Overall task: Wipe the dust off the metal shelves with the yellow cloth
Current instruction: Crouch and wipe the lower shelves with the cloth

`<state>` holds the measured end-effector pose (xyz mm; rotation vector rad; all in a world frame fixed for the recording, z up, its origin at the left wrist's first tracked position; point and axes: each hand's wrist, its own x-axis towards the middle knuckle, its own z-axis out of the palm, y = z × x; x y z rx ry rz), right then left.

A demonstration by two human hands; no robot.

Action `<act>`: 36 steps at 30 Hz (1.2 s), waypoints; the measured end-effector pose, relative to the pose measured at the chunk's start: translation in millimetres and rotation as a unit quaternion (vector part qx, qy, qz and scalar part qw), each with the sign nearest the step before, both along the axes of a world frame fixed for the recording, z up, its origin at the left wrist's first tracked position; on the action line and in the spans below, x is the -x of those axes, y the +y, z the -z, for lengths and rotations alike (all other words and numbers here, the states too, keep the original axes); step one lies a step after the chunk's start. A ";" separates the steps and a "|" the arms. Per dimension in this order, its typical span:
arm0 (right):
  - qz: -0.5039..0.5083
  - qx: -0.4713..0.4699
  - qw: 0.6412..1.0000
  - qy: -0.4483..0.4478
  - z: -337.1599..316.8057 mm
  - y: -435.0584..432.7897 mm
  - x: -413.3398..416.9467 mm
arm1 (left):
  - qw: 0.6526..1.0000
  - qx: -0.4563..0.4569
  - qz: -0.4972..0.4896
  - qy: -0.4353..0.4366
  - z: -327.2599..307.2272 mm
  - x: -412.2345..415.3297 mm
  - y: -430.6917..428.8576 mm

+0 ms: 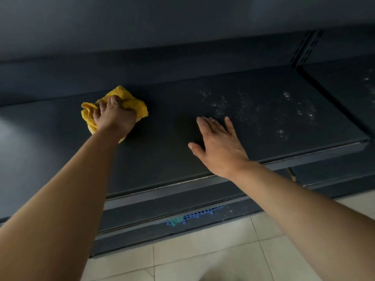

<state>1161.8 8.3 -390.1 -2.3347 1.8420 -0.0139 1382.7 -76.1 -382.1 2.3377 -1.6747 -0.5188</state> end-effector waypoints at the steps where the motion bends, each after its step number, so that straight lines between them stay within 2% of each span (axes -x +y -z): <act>1: 0.000 -0.001 1.000 -0.003 -0.3 -0.7 1.2 | 1.000 -0.007 -0.003 0.006 -0.9 3.2 -4.3; 5: 0.006 0.000 1.000 -0.008 -0.4 -4.6 6.5 | 0.999 -0.025 0.021 0.015 -6.3 20.3 -18.1; 9: 0.022 0.005 1.000 -0.007 -1.2 -6.6 15.5 | 0.994 -0.018 0.108 0.020 -5.9 60.5 -19.3; 12: 0.047 0.012 0.999 0.010 -3.3 -7.8 33.8 | 0.983 -0.014 0.185 0.012 -1.8 97.1 -18.1; 20: 0.109 0.016 0.994 0.020 -3.3 -2.2 88.4 | 0.963 -0.025 0.268 0.024 -5.1 170.3 -6.8; 26: 0.184 0.045 0.982 -0.004 -7.0 3.6 130.2 | 0.932 0.004 0.361 0.030 4.5 230.8 26.2; 32: 0.134 0.015 0.991 -0.016 -11.8 9.5 151.2 | 0.937 0.011 0.348 0.010 5.3 231.1 50.9; 36: 0.114 -0.001 0.993 -0.022 -9.8 10.0 164.0 | 0.959 0.006 0.282 0.013 0.4 212.2 66.1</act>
